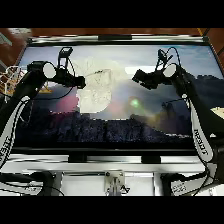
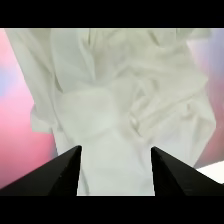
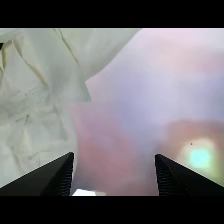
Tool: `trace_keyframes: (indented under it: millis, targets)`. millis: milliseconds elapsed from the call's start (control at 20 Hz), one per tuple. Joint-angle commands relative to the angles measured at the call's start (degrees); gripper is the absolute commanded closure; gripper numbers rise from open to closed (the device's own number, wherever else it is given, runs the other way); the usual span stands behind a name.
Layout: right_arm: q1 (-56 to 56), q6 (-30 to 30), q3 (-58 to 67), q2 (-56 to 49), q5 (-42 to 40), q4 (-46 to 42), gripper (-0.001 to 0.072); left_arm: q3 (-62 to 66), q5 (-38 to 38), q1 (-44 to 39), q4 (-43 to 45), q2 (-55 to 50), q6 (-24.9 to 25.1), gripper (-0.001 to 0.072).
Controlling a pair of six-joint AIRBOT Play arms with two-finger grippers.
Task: Fold the shirts.
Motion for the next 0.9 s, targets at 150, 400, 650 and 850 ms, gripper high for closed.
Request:
trace_keyframes:
  millis: [150,400,650,850]
  targets:
    - [0.09,-2.97,0.04,-0.39,5.6,-0.17,0.0083,0.17,11.78,1.73,0.87,-2.69,5.75,0.0141]
    - [0.09,-2.95,0.04,-0.39,8.74,0.04,0.0083,6.97,6.73,3.72,-0.02,-14.75,4.52,-0.0013]
    - [0.09,-3.63,0.04,-0.39,13.0,-0.17,0.0084,12.02,9.94,2.49,-4.33,-21.84,4.52,-0.001]
    - [0.09,-3.8,0.04,-0.39,13.7,-0.09,0.0084,12.17,11.67,3.06,-4.31,-21.84,5.09,0.0633]
